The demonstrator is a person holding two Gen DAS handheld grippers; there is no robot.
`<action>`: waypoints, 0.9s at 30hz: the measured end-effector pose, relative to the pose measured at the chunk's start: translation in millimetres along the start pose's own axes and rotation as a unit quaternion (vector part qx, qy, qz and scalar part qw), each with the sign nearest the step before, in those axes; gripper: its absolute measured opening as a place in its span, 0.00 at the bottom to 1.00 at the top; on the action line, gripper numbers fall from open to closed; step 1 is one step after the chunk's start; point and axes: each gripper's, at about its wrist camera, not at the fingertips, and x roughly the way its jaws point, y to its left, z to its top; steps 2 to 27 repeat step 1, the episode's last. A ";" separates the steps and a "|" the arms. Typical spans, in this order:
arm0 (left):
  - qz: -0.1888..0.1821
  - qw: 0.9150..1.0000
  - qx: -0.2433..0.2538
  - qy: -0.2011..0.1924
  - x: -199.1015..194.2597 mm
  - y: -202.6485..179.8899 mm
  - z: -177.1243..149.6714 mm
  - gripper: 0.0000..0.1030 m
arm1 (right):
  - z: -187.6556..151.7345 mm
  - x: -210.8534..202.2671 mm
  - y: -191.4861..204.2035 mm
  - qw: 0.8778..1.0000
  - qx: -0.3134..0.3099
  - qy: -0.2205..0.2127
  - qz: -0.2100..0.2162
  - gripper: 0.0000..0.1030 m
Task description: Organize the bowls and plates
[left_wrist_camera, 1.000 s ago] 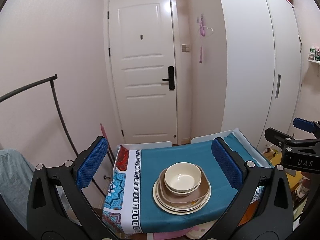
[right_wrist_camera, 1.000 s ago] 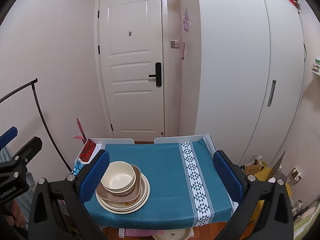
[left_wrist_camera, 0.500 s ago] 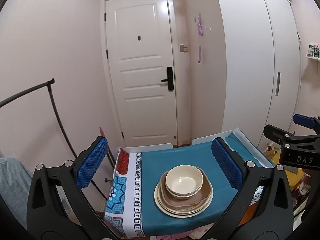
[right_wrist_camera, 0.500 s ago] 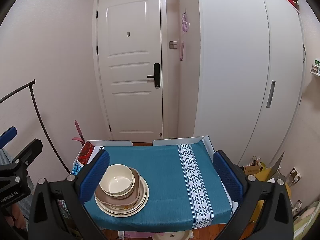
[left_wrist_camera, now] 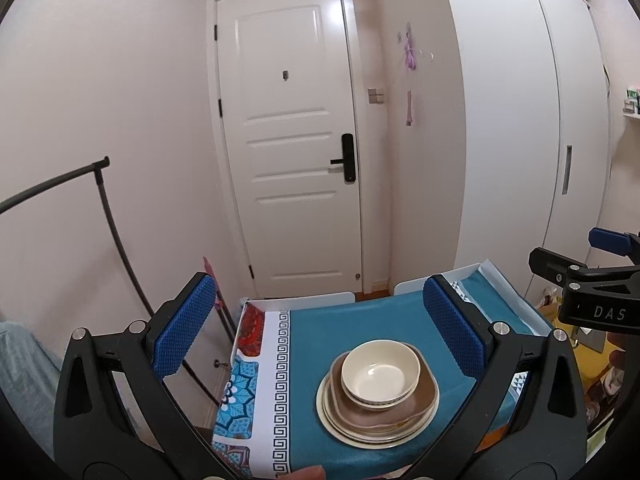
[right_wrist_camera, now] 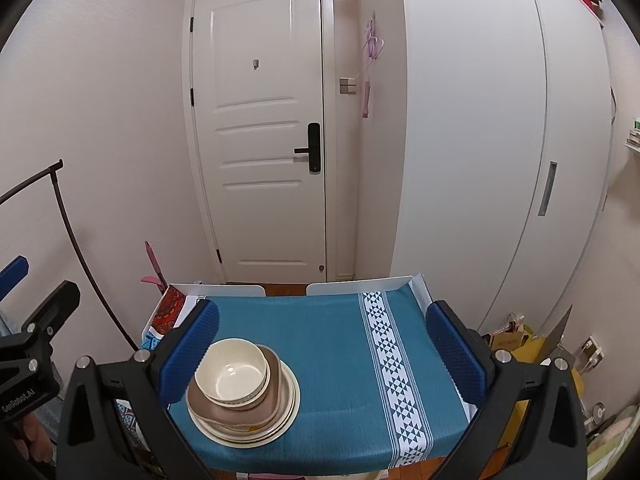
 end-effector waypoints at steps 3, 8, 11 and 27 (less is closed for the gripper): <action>0.000 1.000 -0.001 0.001 2.3 0.7 -0.3 1.00 | 0.6 3.9 0.5 1.000 0.000 0.003 0.000 1.00; 0.000 1.000 -0.001 0.001 2.3 0.7 -0.3 1.00 | 0.6 3.9 0.5 1.000 0.000 0.003 0.000 1.00; 0.000 1.000 -0.001 0.001 2.3 0.7 -0.3 1.00 | 0.6 3.9 0.5 1.000 0.000 0.003 0.000 1.00; 0.000 1.000 -0.001 0.001 2.3 0.7 -0.3 1.00 | 0.6 3.9 0.5 1.000 0.000 0.003 0.000 1.00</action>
